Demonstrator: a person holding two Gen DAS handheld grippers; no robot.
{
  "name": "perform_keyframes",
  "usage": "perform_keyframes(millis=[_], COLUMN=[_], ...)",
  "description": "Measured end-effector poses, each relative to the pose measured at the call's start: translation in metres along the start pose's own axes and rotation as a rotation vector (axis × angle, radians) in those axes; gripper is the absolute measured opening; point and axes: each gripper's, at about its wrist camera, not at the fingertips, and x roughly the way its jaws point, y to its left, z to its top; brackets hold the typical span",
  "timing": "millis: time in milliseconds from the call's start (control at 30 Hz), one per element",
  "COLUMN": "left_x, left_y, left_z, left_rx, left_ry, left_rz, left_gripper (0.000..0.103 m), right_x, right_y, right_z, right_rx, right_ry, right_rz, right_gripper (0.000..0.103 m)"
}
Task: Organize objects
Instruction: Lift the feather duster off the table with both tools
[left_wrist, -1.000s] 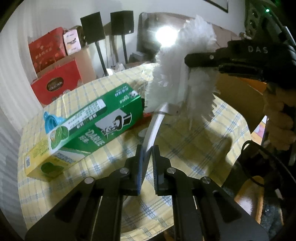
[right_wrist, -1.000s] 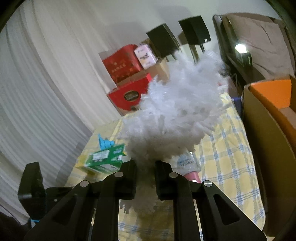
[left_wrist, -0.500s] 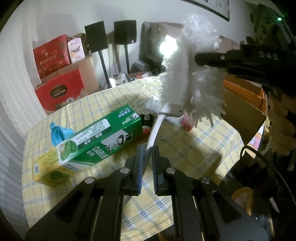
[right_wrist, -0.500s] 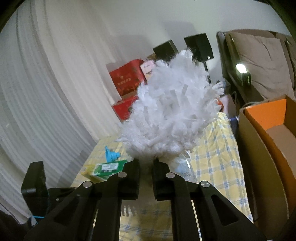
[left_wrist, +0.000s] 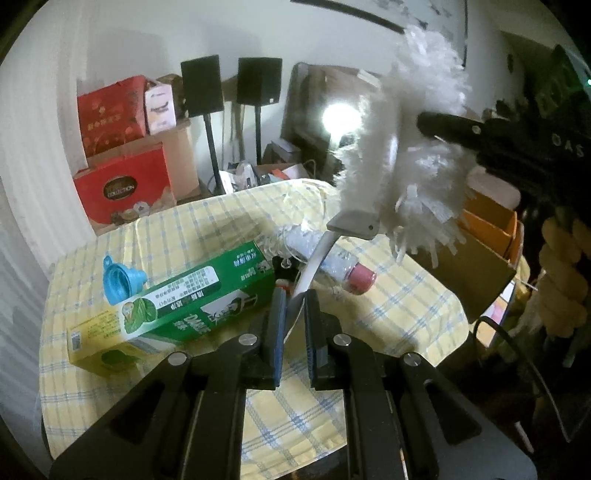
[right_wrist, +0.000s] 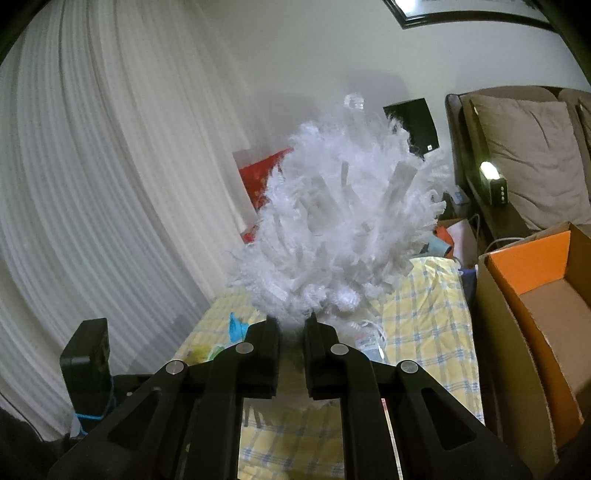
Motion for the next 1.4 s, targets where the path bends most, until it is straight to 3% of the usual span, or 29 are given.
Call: perform_keyframes(millis=[300, 600, 833, 1200, 1267, 1400], left_x=[-0.009, -0.02, -0.007, 0.007, 0.012, 0.018], left_y=[-0.006, -0.004, -0.014, -0.023, -0.024, -0.028], left_z=[0.008, 0.017, 0.01, -0.001, -0.004, -0.008], left_rx=[-0.003, -0.018, 0.007, 0.031, 0.024, 0.023], left_ry=[-0.034, -0.081, -0.034, 0.016, 0.038, 0.06], left_rz=[0.017, 0.029, 0.018, -0.022, -0.044, -0.066], left_gripper=[0.009, 0.002, 0.002, 0.004, 0.005, 0.023], right_x=[-0.015, -0.028, 0.0, 0.016, 0.017, 0.021], right_y=[0.007, 0.015, -0.006, -0.025, -0.028, -0.035], right_z=[0.007, 0.011, 0.001, -0.009, -0.01, -0.013], right_rx=[-0.021, -0.051, -0.007, 0.058, 0.064, 0.081], right_ry=[-0.034, -0.069, 0.014, 0.071, 0.077, 0.095], right_rz=[0.03, 0.048, -0.025, -0.027, -0.036, -0.051], right_gripper=[0.009, 0.009, 0.008, 0.008, 0.008, 0.008])
